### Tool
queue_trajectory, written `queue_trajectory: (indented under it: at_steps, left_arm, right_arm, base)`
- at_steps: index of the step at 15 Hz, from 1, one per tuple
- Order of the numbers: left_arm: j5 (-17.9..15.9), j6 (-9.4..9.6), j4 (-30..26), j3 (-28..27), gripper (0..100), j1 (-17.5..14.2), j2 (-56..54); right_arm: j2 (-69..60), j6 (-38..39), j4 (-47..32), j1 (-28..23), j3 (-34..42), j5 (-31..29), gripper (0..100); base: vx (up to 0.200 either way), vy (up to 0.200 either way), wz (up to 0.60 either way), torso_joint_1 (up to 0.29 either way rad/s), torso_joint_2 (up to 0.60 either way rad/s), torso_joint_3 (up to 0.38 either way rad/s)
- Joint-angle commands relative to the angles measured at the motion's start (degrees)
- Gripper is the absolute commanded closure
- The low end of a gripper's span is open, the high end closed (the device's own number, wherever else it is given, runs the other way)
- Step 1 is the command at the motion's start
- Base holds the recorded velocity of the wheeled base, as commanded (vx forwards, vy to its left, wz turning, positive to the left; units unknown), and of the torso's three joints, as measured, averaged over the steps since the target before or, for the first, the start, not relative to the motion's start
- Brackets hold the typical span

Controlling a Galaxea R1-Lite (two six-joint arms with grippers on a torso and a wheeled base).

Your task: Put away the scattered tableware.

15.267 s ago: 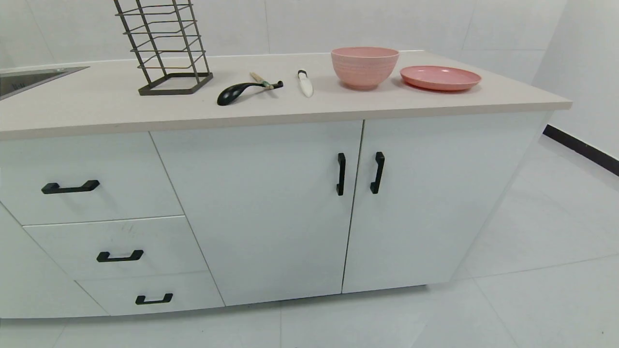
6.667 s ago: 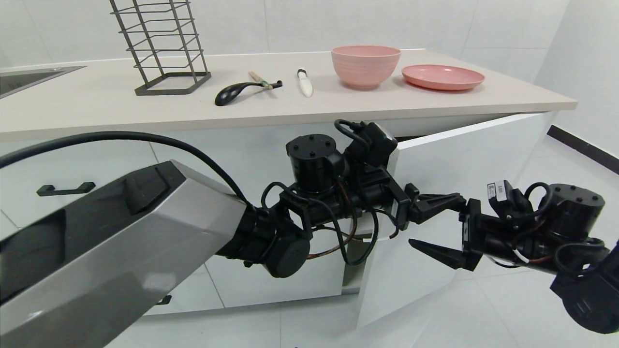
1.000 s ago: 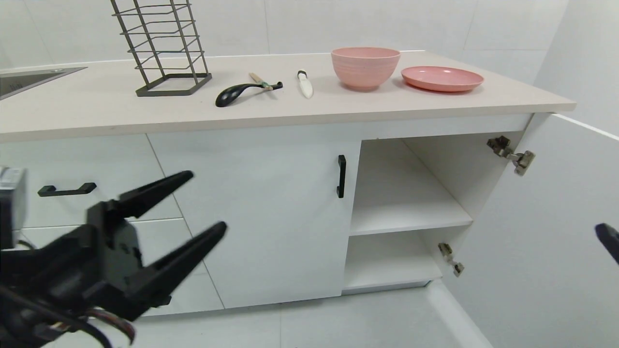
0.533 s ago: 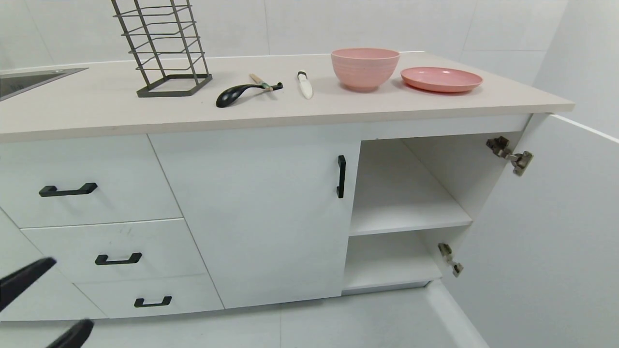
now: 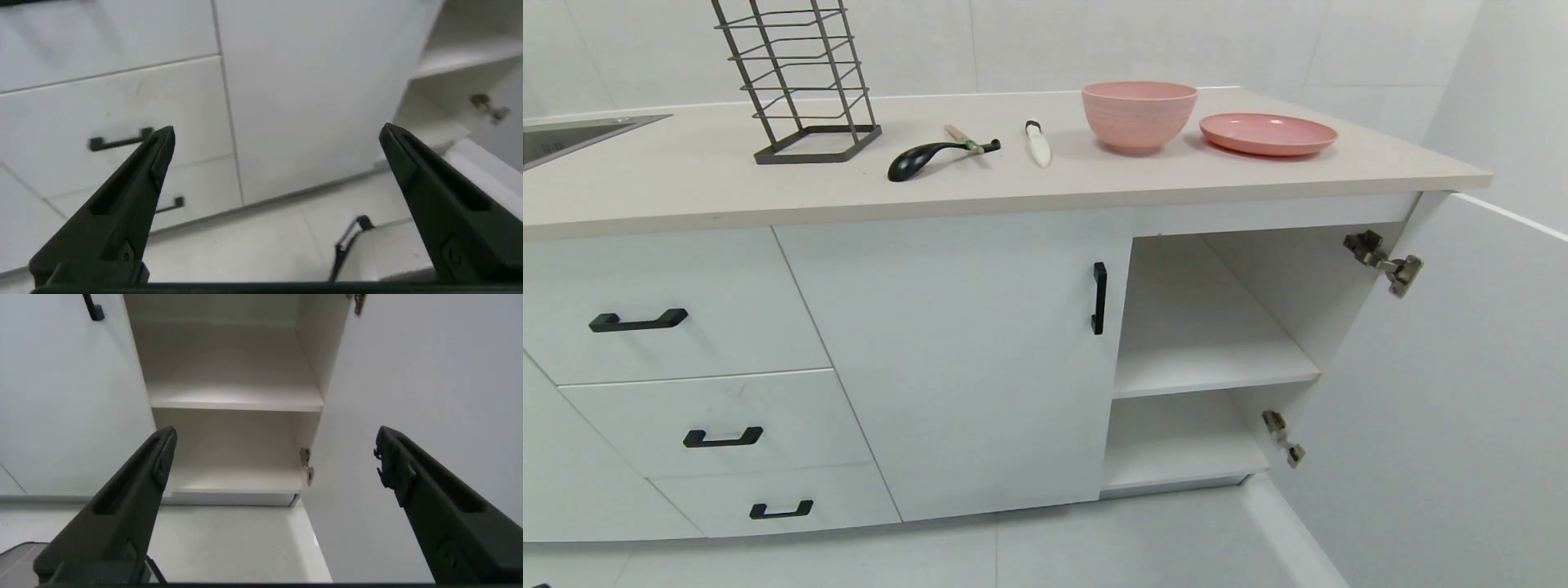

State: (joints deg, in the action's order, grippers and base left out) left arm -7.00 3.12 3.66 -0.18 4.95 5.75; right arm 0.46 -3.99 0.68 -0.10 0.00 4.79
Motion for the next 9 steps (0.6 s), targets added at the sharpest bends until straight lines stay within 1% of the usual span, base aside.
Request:
queue_trajectory:
  at_steps: [1,2,3,4,6,8,9]
  left_arm:
    - [0.3,0.48,0.0,0.2,0,-2.6,-1.6]
    - [1.2,0.83,-0.1,0.2,0,-5.2,-5.1]
    - [4.2,1.27,-3.1,0.2,0,-5.0,-5.8]
    - [5.2,-0.13,-3.2,0.2,0,-5.0,-5.8]
    - [5.1,-1.28,-3.4,0.2,0,-5.0,-5.8]
    - [4.4,-2.86,-3.5,0.2,0,-4.9,-5.8]
    - [4.4,-3.03,-3.5,0.2,0,-4.9,-5.8]
  right_arm:
    - [-0.5,0.1,-0.1,0.0,0.0,0.0,0]
    - [-0.5,1.5,-0.2,0.0,0.0,0.0,0]
    - [-0.5,3.5,-0.3,0.0,0.0,-0.4,0]
    - [-0.5,3.9,-0.3,0.0,0.0,-0.7,0]
    - [-0.5,3.9,-0.3,0.0,0.0,-0.7,0]
    - [-0.5,3.9,-0.3,0.0,0.0,-0.7,0]
    - [-0.5,4.0,-0.3,0.0,0.0,-0.8,0]
  base:
    - [0.000,0.000,0.00,0.000,0.00,0.000]
    - [0.000,0.000,0.00,0.000,0.00,0.000]
    - [0.000,0.000,0.00,0.000,0.00,0.000]
    - [0.000,0.000,0.00,0.000,0.00,0.000]
    - [0.000,0.000,0.00,0.000,0.00,0.000]
    - [0.000,0.000,0.00,0.000,0.00,0.000]
    - [0.000,0.000,0.00,0.000,0.00,0.000]
